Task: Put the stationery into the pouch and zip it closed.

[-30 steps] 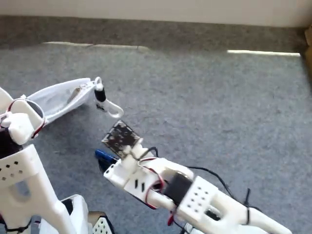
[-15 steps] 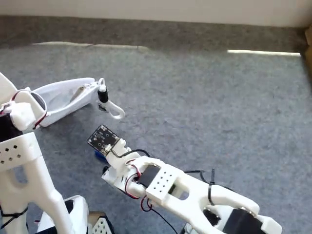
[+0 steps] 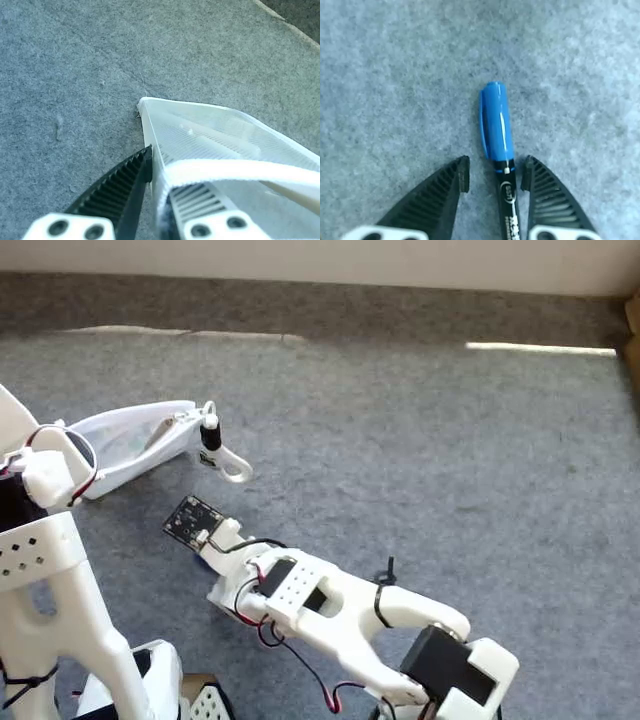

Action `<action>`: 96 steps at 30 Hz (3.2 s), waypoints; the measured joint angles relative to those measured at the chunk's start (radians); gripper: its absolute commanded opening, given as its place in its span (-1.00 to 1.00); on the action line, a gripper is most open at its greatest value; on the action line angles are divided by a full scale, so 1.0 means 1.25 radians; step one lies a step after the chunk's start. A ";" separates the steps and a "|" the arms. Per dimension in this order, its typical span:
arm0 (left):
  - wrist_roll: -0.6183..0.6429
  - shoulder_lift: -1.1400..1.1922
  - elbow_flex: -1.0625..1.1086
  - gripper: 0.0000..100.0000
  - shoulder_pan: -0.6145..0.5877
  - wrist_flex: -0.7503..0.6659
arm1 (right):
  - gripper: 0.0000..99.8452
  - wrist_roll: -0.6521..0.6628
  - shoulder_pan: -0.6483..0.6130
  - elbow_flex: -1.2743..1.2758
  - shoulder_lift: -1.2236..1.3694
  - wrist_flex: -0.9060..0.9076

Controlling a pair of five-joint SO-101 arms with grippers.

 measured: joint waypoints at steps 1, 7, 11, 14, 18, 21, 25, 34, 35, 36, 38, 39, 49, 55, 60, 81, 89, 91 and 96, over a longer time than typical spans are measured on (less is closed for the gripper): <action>-0.001 -0.001 0.000 -0.99 0.000 0.000 | -0.67 0.009 0.000 -0.009 0.002 0.015; -0.001 -0.001 0.000 -0.99 0.000 0.000 | -0.67 0.027 0.002 -0.048 0.002 0.122; -0.001 -0.001 0.000 -0.99 0.000 0.000 | -0.86 0.032 0.014 -0.061 0.002 0.166; -0.001 -0.001 0.000 -0.99 0.000 0.000 | -0.99 0.049 0.031 -0.064 0.002 0.174; -0.001 -0.001 0.000 -0.99 0.000 0.000 | -0.99 0.095 0.034 -0.064 0.002 0.182; -0.001 -0.001 0.000 -0.99 0.000 0.000 | -0.99 0.103 0.034 -0.065 0.002 0.203; -0.001 -0.001 0.006 -0.99 0.000 0.000 | -0.99 0.104 0.047 -0.076 0.002 0.281; -0.001 -0.001 0.006 -0.99 0.000 -0.001 | -0.80 0.205 0.061 -0.098 0.001 0.408; -0.001 -0.001 0.006 -0.99 0.000 -0.001 | -0.75 0.200 0.061 -0.102 0.001 0.412; -0.001 -0.001 0.006 -0.99 0.001 -0.001 | -0.71 0.188 0.061 -0.103 0.001 0.417; -0.001 -0.001 0.006 -0.99 0.004 -0.001 | -0.68 0.149 0.061 -0.103 0.001 0.419; -0.001 -0.001 0.006 -0.99 0.004 -0.001 | -0.68 0.131 0.060 -0.103 0.001 0.419; -0.001 -0.001 0.006 -0.99 0.004 -0.001 | -0.68 0.108 0.044 -0.119 0.002 0.408; -0.001 -0.001 0.006 -0.99 0.004 -0.001 | -0.71 0.108 0.044 -0.119 0.012 0.327; -0.005 -0.001 0.006 -0.99 0.004 -0.001 | -1.00 0.107 0.050 -0.124 0.041 0.315; -0.021 -0.001 0.006 -0.99 0.009 -0.001 | -0.99 0.107 0.052 -0.155 0.060 0.369; -0.021 -0.001 0.006 -0.99 0.009 -0.001 | -0.99 0.109 0.047 -0.104 -0.053 0.382; -0.021 -0.001 0.006 -0.99 0.009 -0.001 | -0.99 0.109 0.047 -0.102 -0.079 0.382; -0.021 -0.001 0.006 -0.99 0.014 -0.001 | -0.99 0.109 0.047 -0.085 -0.157 0.390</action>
